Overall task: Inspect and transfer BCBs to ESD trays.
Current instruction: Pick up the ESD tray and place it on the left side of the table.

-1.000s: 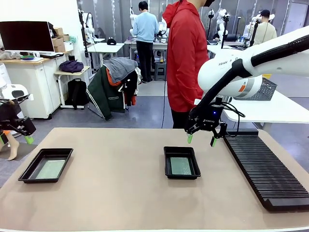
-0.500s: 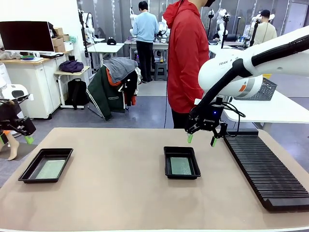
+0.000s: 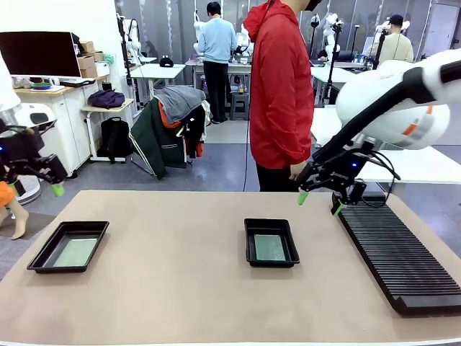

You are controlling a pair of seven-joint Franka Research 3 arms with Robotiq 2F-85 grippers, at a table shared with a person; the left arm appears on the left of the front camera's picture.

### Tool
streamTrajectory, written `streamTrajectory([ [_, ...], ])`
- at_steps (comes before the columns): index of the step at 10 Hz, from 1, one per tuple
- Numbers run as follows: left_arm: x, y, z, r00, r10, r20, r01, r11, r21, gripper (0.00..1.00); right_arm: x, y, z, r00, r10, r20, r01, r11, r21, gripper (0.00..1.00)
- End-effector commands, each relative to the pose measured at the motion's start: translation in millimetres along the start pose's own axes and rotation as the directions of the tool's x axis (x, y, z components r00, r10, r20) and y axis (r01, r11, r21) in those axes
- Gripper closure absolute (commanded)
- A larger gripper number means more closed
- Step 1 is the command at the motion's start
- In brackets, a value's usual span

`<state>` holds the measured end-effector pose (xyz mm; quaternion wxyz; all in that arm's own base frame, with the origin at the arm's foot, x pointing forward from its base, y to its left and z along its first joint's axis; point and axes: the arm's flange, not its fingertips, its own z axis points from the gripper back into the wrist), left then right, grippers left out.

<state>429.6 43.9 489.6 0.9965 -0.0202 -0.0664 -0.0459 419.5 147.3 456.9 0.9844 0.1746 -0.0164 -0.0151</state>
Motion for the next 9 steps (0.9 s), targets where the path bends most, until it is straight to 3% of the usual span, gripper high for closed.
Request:
streamTrajectory([
  [1,5,-32,7,1.000,0.028,0.005,-0.028,0.999,-0.020,0.00,-15,-20,-5,0.999,0.012,0.047,-0.016,0.997,0.078,0.00],
  [9,11,-207,21,0.994,0.097,0.047,-0.097,0.995,0.005,0.00,-26,-104,-2,0.996,0.055,0.075,-0.071,0.969,0.239,0.00],
])
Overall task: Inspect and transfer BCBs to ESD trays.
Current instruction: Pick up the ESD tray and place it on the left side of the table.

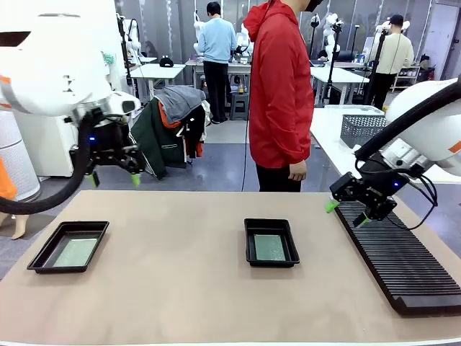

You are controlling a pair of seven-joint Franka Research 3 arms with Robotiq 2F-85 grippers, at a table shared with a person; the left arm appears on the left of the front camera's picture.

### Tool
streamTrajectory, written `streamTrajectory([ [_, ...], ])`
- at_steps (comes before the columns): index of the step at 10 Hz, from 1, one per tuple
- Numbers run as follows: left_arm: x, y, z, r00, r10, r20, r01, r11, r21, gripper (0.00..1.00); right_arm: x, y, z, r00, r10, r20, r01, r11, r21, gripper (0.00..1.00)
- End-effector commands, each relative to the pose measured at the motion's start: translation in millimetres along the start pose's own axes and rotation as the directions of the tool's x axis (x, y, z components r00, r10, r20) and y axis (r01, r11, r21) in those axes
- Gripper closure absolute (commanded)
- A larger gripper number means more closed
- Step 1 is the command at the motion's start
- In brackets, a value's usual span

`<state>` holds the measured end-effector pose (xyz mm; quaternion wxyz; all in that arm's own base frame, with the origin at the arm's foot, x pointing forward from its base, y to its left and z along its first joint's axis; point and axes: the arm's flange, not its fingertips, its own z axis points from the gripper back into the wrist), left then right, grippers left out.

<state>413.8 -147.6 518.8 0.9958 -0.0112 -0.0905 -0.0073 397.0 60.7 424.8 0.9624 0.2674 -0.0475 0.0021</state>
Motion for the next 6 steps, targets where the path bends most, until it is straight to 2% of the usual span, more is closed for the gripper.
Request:
streamTrajectory([
  [1,4,-35,-3,1.000,0.026,0.003,-0.026,1.000,-0.015,0.00,-8,-20,3,0.998,0.048,0.028,-0.050,0.996,0.073,0.00],
  [2,5,-57,-8,1.000,0.029,0.006,-0.029,0.999,-0.022,0.00,0,0,0,1.000,0.000,0.000,0.000,1.000,0.000,0.00],
  [6,7,-144,-32,0.999,0.043,0.030,-0.041,0.998,-0.053,0.00,0,0,0,1.000,0.000,0.000,0.000,1.000,0.000,0.00],
])
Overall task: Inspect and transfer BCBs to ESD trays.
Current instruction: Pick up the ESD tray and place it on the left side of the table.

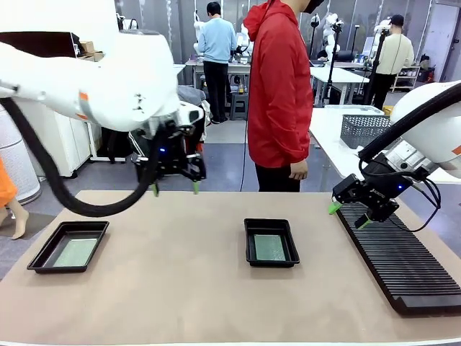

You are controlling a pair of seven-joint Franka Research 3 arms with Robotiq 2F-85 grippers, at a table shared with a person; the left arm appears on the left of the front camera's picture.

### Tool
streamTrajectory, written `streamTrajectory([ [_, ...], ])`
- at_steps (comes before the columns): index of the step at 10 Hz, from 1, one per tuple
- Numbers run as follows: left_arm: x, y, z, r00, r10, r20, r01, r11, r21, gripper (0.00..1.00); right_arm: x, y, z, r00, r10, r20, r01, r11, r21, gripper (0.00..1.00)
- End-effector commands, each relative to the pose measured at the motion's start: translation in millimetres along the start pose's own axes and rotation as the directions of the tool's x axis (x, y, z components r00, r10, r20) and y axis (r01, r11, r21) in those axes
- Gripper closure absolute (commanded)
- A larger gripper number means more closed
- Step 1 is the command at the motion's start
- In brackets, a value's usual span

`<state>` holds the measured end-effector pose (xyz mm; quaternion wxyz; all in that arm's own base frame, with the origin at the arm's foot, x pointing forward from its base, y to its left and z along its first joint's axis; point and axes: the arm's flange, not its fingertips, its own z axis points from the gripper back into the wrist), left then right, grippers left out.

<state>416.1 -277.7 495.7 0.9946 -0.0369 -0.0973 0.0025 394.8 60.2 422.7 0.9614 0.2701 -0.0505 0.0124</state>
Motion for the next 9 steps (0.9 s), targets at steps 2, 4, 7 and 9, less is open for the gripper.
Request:
streamTrajectory([
  [2,8,-56,-22,1.000,0.023,0.021,-0.023,1.000,-0.018,0.00,2,1,1,1.000,-0.021,0.000,0.021,1.000,-0.007,0.00],
  [4,9,-93,-42,0.999,0.000,0.036,0.000,1.000,0.000,0.00,2,1,1,1.000,-0.021,0.000,0.021,1.000,-0.007,0.00],
  [7,23,-123,-76,0.999,-0.041,0.035,0.040,0.999,0.028,0.00,2,1,1,1.000,-0.021,0.000,0.021,1.000,-0.007,0.00],
  [9,30,-137,-105,0.994,-0.110,0.026,0.110,0.993,0.032,0.00,2,1,1,1.000,-0.021,0.000,0.021,1.000,-0.007,0.00],
])
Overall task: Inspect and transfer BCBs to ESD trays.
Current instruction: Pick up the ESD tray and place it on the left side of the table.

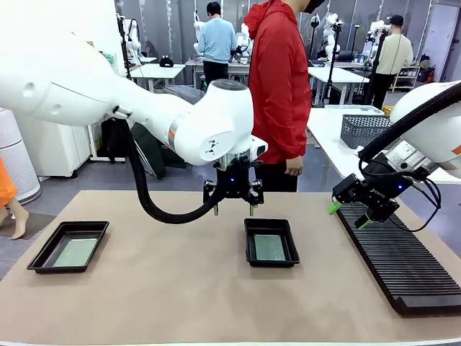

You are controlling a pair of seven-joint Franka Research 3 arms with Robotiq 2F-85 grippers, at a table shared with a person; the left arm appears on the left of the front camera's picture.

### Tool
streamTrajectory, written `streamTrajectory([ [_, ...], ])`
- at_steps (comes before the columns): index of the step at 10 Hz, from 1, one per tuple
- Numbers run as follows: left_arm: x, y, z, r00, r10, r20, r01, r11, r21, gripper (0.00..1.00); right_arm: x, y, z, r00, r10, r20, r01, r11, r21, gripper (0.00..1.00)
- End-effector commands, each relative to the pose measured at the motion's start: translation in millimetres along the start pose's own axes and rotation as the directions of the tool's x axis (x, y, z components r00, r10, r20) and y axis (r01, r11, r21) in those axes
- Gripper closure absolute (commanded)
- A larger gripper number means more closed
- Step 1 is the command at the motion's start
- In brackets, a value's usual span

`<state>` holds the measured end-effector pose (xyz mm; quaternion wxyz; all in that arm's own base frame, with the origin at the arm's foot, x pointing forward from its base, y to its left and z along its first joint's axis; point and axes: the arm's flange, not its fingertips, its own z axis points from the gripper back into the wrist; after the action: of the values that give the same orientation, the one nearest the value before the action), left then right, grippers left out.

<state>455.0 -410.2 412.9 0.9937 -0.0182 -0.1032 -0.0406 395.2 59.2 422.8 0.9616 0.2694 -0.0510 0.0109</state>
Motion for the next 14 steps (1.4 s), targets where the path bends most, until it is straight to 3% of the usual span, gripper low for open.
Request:
streamTrajectory([
  [1,14,-13,-17,1.000,-0.015,0.005,0.015,1.000,-0.004,0.00,2,2,1,1.000,-0.019,-0.002,0.019,1.000,-0.005,0.00],
  [9,27,-26,-94,0.998,-0.028,-0.054,0.028,1.000,-0.002,0.00,2,2,1,1.000,-0.019,-0.002,0.019,1.000,-0.005,0.00],
  [14,31,-28,-111,0.997,-0.018,-0.068,0.020,1.000,0.020,0.00,2,2,1,1.000,-0.019,-0.002,0.019,1.000,-0.005,0.00],
])
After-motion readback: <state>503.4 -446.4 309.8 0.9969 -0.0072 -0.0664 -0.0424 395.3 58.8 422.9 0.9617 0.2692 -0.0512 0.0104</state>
